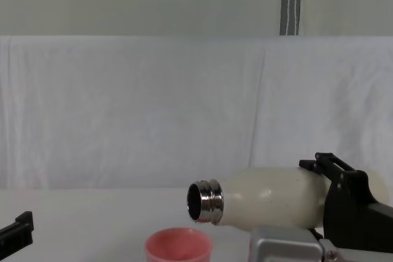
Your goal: Grasp the thermos with one hand and pour water into the cup lid.
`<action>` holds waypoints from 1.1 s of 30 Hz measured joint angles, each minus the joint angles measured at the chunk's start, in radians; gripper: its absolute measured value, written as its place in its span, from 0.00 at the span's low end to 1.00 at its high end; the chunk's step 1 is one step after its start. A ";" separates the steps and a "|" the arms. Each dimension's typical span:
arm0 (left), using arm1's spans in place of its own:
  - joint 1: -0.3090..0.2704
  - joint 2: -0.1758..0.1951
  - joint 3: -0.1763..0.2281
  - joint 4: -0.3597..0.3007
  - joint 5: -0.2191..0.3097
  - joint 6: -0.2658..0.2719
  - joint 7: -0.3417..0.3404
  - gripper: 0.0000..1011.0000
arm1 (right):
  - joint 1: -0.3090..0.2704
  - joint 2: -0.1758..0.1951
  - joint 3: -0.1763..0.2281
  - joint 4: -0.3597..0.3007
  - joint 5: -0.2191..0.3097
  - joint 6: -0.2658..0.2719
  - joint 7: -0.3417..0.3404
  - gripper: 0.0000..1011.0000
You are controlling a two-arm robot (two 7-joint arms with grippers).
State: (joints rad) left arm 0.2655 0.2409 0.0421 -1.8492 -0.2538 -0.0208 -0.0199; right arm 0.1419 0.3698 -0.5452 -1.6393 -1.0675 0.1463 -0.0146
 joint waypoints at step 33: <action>0.000 0.000 0.000 0.000 0.000 0.000 0.000 0.99 | 0.020 0.011 -0.016 0.000 -0.033 0.007 -0.005 0.94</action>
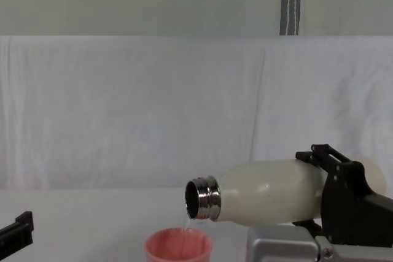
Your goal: Grasp the thermos with one hand and pour water into the cup lid.
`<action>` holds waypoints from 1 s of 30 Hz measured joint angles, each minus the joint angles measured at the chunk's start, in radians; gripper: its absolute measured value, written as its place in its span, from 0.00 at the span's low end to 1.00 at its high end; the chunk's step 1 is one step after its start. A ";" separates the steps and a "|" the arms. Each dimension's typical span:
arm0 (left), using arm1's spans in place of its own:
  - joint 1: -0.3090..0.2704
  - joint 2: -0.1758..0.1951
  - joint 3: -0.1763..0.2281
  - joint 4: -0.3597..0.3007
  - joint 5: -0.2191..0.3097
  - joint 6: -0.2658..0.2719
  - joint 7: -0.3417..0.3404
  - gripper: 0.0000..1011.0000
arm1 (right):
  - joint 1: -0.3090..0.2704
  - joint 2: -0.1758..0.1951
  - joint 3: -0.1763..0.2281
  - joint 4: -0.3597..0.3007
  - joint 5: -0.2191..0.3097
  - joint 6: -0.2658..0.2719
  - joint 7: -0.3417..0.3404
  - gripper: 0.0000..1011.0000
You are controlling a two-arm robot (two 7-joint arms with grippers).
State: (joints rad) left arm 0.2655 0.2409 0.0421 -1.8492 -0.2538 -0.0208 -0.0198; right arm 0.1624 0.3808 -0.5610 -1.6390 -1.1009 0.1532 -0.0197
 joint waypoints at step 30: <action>0.000 0.000 0.000 0.000 0.000 0.000 0.000 0.99 | 0.006 0.002 -0.003 -0.001 0.000 0.001 0.007 0.94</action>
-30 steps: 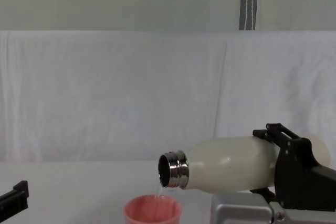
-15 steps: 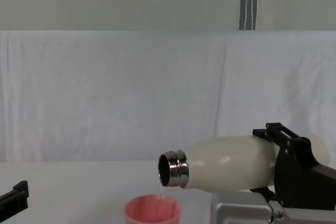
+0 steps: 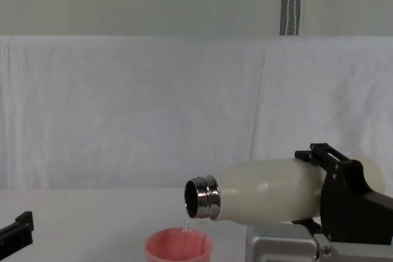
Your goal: Grasp the thermos with one hand and pour water into the cup lid.
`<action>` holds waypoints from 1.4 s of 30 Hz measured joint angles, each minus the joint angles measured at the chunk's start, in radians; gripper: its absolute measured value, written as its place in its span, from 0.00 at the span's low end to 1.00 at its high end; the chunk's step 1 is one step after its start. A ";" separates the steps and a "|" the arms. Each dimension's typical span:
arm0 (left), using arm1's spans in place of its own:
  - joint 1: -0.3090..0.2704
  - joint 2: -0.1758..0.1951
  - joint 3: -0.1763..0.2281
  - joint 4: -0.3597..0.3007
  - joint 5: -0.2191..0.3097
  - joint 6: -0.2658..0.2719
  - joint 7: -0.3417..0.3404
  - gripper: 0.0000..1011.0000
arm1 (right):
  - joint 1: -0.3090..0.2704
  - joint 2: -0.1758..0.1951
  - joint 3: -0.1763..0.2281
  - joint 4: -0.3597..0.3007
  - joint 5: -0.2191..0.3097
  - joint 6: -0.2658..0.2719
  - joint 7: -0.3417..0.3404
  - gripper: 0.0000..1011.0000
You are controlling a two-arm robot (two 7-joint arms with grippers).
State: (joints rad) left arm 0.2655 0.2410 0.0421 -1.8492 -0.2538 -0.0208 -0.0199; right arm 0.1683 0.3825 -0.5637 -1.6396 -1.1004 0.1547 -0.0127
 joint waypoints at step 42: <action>0.000 0.000 0.000 0.000 0.000 0.000 0.000 0.99 | -0.003 0.004 -0.001 -0.004 0.000 0.002 0.004 0.94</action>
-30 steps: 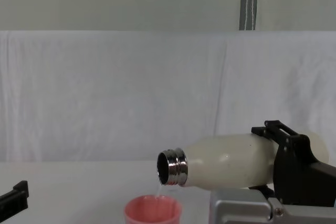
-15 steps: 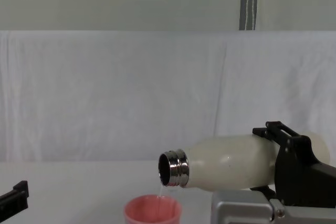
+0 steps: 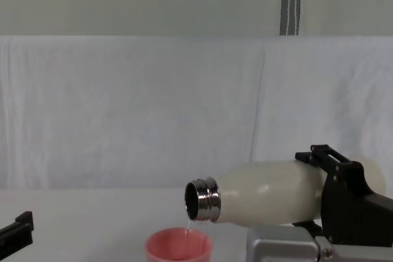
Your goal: Grasp the thermos with one hand and pour water into the cup lid.
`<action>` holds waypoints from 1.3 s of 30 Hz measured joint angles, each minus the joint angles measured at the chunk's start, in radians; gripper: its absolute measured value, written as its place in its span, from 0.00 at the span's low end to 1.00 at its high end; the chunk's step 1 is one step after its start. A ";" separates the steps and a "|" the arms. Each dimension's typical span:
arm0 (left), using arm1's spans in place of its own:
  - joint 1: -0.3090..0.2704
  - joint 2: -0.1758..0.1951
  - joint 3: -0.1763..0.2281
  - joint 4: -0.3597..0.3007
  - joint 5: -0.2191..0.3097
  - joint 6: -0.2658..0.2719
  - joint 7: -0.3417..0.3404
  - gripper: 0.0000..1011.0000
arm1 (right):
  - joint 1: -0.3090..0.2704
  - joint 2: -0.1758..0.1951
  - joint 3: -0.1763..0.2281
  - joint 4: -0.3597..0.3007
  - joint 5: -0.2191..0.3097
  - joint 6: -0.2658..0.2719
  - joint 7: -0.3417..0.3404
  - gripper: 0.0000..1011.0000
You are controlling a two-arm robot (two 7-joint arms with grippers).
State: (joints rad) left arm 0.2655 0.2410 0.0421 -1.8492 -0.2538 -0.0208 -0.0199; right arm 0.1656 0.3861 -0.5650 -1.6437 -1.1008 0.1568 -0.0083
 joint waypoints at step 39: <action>0.000 0.000 0.000 0.000 0.000 0.000 0.000 0.99 | 0.007 0.005 -0.004 0.005 -0.016 0.004 -0.004 0.94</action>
State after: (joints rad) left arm 0.2655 0.2410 0.0421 -1.8492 -0.2538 -0.0208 -0.0199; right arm 0.1727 0.3907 -0.5690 -1.6386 -1.1168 0.1611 -0.0127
